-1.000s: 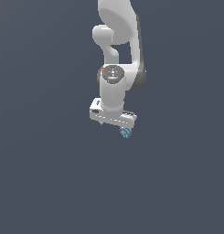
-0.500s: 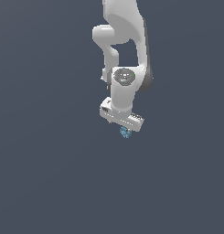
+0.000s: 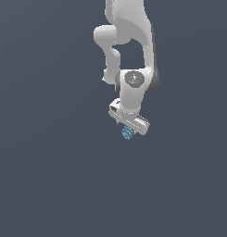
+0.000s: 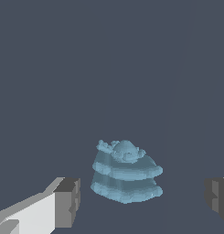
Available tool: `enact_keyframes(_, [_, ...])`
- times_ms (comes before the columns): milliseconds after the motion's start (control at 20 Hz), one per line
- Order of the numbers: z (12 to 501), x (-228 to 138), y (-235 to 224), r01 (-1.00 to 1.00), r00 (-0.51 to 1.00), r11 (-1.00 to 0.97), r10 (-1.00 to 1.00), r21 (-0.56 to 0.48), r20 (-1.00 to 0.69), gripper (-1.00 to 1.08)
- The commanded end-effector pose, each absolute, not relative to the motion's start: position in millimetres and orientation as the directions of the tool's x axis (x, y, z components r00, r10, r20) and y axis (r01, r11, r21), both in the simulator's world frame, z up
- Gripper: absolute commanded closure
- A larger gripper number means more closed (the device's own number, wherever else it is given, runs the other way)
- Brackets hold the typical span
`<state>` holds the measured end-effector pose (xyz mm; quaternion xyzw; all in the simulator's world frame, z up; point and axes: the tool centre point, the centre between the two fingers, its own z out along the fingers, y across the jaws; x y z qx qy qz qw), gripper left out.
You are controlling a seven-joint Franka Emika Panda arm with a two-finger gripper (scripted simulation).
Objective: Pick up the object and move it to a goal position.
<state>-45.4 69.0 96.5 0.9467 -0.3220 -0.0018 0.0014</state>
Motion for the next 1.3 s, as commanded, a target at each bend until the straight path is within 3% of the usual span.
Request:
enact_keyframes(0, [94,-48,74,-0.634,0.773,-0.773,-0.634,0.002,-0.001,-0.92])
enact_keyframes(650, [88,-51,81,-0.664,0.748,-0.748,-0.664,0.000,0.000,-0.92])
enact_keyframes(1250, [43,-52,80,-0.667,0.745,-0.745,-0.667,0.000,0.000,-0.92])
